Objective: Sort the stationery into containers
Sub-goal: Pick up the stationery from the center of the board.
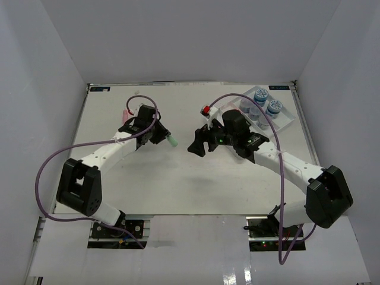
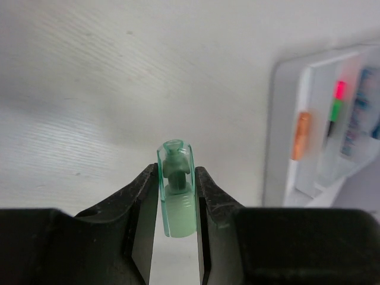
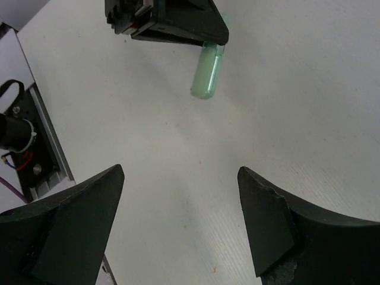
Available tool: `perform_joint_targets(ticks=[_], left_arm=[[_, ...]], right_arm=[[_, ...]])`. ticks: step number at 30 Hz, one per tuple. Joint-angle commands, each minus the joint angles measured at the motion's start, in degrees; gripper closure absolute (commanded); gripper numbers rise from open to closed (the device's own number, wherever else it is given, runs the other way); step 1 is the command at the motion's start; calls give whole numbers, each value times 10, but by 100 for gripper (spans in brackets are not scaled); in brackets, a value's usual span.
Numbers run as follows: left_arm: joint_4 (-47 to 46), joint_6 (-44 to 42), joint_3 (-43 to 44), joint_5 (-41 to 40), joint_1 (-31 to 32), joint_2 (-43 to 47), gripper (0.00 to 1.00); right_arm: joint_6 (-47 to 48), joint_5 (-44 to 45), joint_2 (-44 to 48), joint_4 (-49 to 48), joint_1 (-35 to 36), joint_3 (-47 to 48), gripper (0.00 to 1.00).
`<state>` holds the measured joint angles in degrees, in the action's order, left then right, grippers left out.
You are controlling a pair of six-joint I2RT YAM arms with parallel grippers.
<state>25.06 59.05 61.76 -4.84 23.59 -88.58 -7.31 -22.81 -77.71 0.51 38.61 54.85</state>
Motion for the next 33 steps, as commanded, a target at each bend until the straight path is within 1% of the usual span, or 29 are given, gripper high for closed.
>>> perform_joint_targets(ticks=[1,5,10,16,19,22,24,25,28,29,30,31,32,33], left_arm=[[-98,-16,-39,40,10,61,67],[-164,-12,-80,70,16,118,68],[-206,-9,-108,86,24,147,68],[-242,-8,-122,98,33,166,68],[-246,-9,-125,104,36,170,68],[-272,-9,-133,111,36,176,69],[-279,-9,-139,113,37,180,69],[-281,-10,-140,113,37,183,69],[-281,-19,-146,108,37,185,69],[-282,-21,-146,107,36,186,69],[-285,-22,-150,109,37,186,69],[-287,-24,-152,110,37,185,68],[-288,-28,-153,112,37,184,67],[-289,-32,-153,112,37,184,62]], right_arm=[[-60,-3,-25,-46,13,49,16],[-82,7,-59,-55,24,74,17],[-96,11,-92,-59,34,108,19],[-102,11,-134,-58,44,141,24],[-101,9,-152,-57,47,155,30],[-100,15,-165,-54,49,165,34],[-97,18,-172,-50,48,170,43],[-97,20,-173,-50,48,170,52],[-95,28,-170,-49,48,168,64],[-93,36,-167,-48,48,168,71],[-88,39,-164,-44,48,168,75],[-85,43,-163,-40,48,168,84],[-82,52,-161,-37,48,167,89],[-75,58,-160,-31,48,166,92]])
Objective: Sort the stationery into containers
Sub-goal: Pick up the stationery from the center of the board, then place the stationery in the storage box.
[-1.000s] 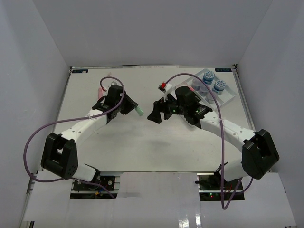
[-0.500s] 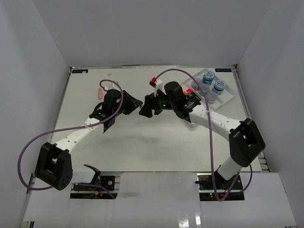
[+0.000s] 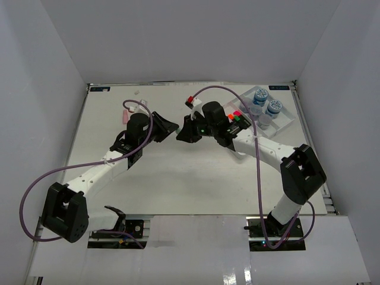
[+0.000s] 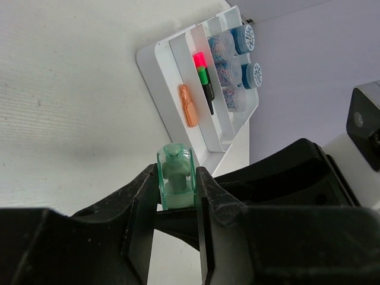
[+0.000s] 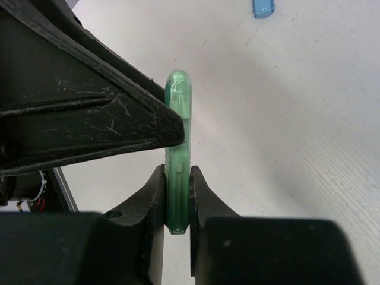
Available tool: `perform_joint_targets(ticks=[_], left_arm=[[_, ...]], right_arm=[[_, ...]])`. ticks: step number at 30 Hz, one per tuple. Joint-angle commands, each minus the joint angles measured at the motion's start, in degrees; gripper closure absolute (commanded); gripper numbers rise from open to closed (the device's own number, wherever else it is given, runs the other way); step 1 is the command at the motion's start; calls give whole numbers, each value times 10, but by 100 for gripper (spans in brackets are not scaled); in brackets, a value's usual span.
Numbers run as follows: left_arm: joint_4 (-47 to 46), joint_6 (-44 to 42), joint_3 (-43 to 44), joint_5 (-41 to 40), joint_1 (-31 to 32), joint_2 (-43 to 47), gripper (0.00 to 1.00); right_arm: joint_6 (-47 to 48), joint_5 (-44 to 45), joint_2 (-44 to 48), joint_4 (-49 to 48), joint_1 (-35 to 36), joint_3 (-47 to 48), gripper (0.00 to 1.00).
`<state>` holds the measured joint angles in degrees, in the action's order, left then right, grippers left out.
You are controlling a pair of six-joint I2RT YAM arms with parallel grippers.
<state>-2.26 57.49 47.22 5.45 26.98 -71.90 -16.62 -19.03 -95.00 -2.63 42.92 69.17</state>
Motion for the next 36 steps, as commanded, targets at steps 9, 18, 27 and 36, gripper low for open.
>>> perform_joint_targets(ticks=[9,18,27,36], left_arm=[[20,-81,13,-54,3,23,2],[180,-201,89,-146,-47,-12,2],[207,-286,22,-108,-140,1,2],[247,-300,55,-128,-189,-75,2]], right_arm=[[62,124,28,45,-8,-25,92],[144,210,30,88,-135,-75,92],[248,224,-54,99,-215,-10,87],[252,167,-116,139,-219,62,56]])
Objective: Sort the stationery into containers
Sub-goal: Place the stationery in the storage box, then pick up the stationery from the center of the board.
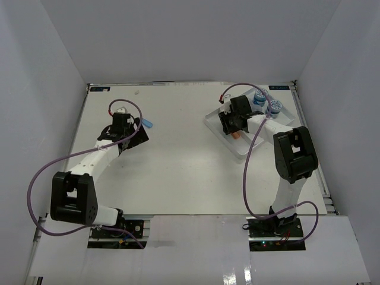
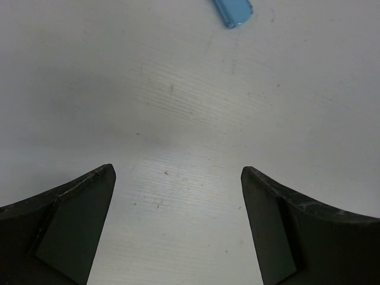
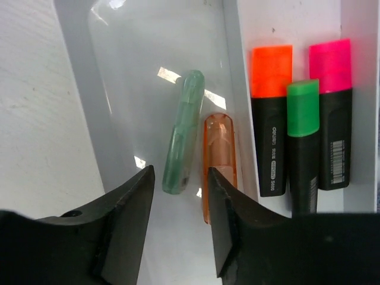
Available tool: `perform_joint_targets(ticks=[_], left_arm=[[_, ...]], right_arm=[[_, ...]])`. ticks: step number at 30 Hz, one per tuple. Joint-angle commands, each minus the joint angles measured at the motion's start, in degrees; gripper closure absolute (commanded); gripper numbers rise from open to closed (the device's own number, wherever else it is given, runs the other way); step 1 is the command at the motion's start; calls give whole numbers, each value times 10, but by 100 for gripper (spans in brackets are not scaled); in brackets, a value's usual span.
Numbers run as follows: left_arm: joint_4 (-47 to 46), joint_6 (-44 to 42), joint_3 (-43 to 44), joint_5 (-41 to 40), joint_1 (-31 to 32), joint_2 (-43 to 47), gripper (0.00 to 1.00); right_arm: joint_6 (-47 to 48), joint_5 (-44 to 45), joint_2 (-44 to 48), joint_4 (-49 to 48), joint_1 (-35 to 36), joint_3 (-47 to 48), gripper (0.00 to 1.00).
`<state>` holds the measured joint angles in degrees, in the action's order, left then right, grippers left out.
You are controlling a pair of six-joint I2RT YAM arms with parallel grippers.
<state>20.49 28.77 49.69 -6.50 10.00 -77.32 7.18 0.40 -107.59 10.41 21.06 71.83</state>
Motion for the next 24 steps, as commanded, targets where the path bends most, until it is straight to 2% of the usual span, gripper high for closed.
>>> perform_joint_targets(ticks=[1,2,5,10,15,16,18,24], left_arm=[[23,-10,46,-14,-23,-29,2],[24,-10,53,-20,-25,-37,2],[24,-15,87,-32,-35,-74,2],[31,-37,161,-62,-60,-159,2],[46,-60,274,-87,-85,-247,2],[49,-64,290,-90,-88,-276,2],[60,-79,341,-92,-96,-306,2],[71,-139,442,-105,-99,-404,2]], right_arm=[[16,-31,15,14,-1,36,51],[17,-34,20,17,-1,37,46],[17,-46,55,31,-1,31,39],[-5,-51,162,25,0,-5,23],[-18,-50,316,-66,-1,-91,2],[-21,-45,333,-72,-1,-99,2],[-31,-44,380,-84,-1,-121,10],[-58,-75,467,-153,-1,-196,10]])
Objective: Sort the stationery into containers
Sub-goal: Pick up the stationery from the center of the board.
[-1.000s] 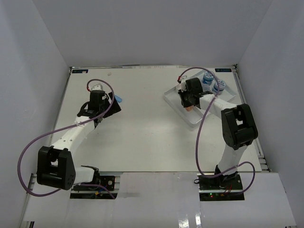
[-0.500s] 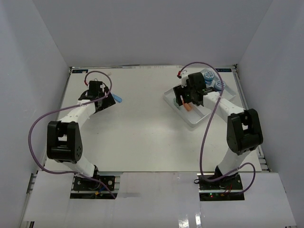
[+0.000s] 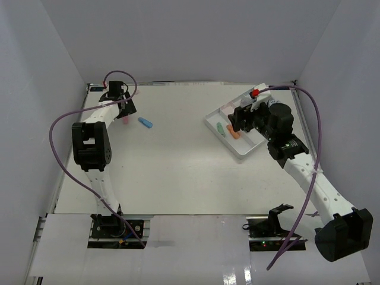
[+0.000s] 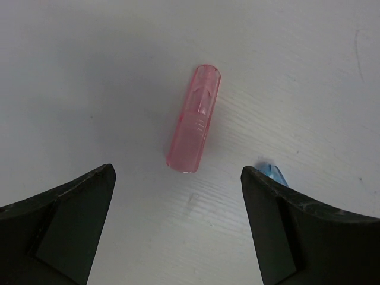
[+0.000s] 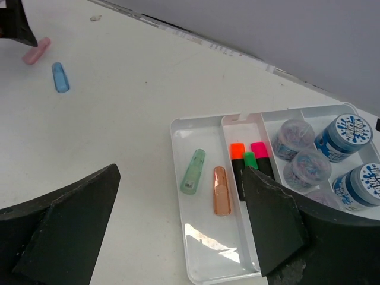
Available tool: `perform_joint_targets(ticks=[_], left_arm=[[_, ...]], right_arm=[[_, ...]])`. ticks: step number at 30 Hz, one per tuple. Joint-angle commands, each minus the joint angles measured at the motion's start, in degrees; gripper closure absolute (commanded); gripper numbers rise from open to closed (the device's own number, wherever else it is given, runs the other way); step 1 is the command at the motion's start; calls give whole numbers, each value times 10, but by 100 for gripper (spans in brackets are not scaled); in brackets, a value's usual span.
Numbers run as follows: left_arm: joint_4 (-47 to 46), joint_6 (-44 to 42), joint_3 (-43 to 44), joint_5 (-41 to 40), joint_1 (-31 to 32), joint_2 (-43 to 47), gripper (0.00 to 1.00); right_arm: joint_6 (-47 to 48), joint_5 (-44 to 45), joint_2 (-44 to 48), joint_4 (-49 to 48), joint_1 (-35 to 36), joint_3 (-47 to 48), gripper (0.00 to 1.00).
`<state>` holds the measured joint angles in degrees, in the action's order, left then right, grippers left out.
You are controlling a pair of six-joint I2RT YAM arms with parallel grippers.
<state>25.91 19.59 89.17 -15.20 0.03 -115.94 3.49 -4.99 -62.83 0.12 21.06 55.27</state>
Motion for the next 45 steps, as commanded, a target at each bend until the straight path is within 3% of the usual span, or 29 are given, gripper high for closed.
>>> perform_joint_targets(ticks=[1,9,17,18,20,22,27,34,39,45], left_arm=[[17,-56,71,-12,1,-29,2],[34,-123,152,25,-21,-110,3],[46,-117,178,73,-27,-156,13],[47,-110,183,89,-27,-163,21],[48,-108,183,92,-27,-166,24],[48,-101,179,99,-26,-167,34],[48,-82,141,122,-26,-148,42],[28,-40,62,151,-26,-85,61],[11,-12,3,196,-26,-48,74],[-5,44,-88,268,-23,50,75]], right_arm=[[-23,-33,25,-62,-1,-47,10],[-53,-96,39,-86,-1,-84,10],[-59,-104,33,-73,-1,-85,10],[-62,-107,32,-70,-1,-86,10],[-62,-109,28,-65,-1,-86,10],[-67,-114,24,-63,0,-85,10],[-75,-126,18,-66,-1,-84,10],[-76,-190,-12,-41,2,-59,10],[-92,-186,-17,-45,27,-55,10],[-99,-162,-30,-59,86,-53,10]])
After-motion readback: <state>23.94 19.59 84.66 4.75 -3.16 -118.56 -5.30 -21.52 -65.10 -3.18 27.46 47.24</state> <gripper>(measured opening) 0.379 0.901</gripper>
